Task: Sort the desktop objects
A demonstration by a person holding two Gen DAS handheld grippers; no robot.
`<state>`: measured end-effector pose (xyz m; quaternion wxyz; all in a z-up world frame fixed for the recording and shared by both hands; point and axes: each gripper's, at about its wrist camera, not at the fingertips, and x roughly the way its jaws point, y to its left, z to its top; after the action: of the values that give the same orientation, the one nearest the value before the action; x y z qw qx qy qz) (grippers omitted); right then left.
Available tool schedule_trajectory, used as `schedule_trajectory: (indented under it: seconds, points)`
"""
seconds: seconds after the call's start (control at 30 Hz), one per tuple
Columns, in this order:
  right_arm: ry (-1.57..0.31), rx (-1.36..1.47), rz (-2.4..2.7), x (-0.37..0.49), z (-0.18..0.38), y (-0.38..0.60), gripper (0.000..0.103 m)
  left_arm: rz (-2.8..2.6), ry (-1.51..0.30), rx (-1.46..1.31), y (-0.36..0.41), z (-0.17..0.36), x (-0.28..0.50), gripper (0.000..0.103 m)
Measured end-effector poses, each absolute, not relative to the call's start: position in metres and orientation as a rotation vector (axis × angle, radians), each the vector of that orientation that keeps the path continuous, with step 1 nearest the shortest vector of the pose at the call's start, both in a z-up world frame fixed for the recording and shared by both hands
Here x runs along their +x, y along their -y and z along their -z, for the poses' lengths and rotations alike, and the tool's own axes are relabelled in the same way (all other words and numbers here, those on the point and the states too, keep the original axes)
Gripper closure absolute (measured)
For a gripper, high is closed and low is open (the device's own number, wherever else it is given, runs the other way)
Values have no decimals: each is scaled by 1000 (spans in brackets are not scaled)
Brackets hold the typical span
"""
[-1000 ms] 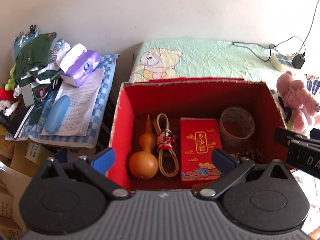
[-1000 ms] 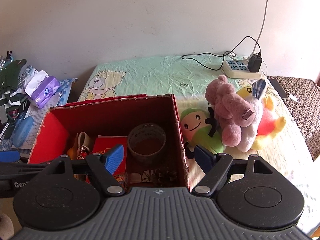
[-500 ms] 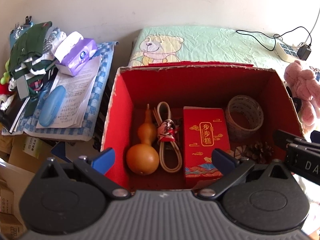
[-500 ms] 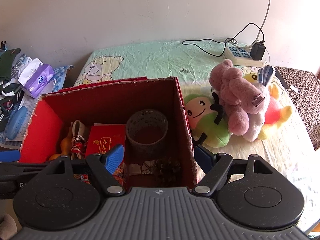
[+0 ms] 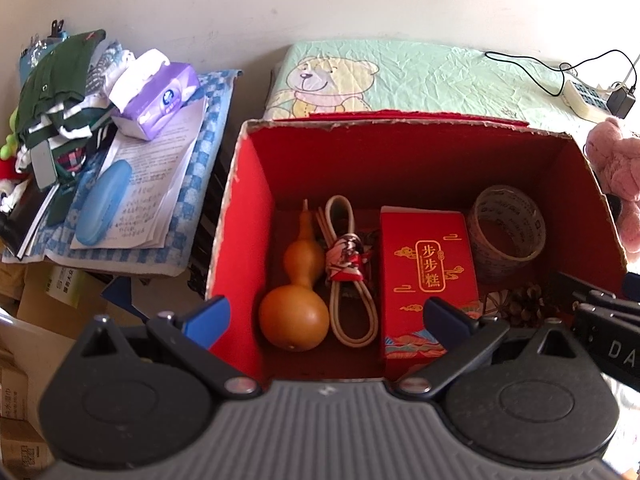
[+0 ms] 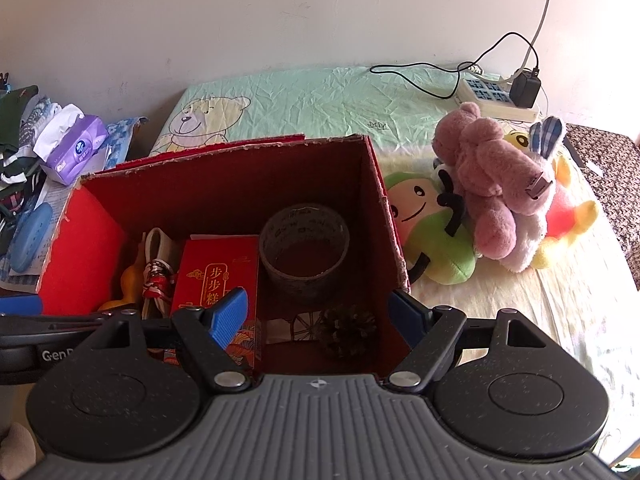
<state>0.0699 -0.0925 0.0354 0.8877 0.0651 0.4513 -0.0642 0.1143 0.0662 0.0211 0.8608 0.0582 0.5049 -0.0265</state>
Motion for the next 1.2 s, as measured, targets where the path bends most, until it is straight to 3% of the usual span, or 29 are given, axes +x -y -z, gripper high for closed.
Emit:
schedule_trajectory:
  seconds: [0.63, 1.2]
  points:
    - [-977, 153, 107, 84, -23, 97, 23, 12, -1049, 143, -63, -10, 119, 1]
    - [-913, 134, 91, 76, -40, 101, 23, 20, -968, 188, -61, -42, 110, 0]
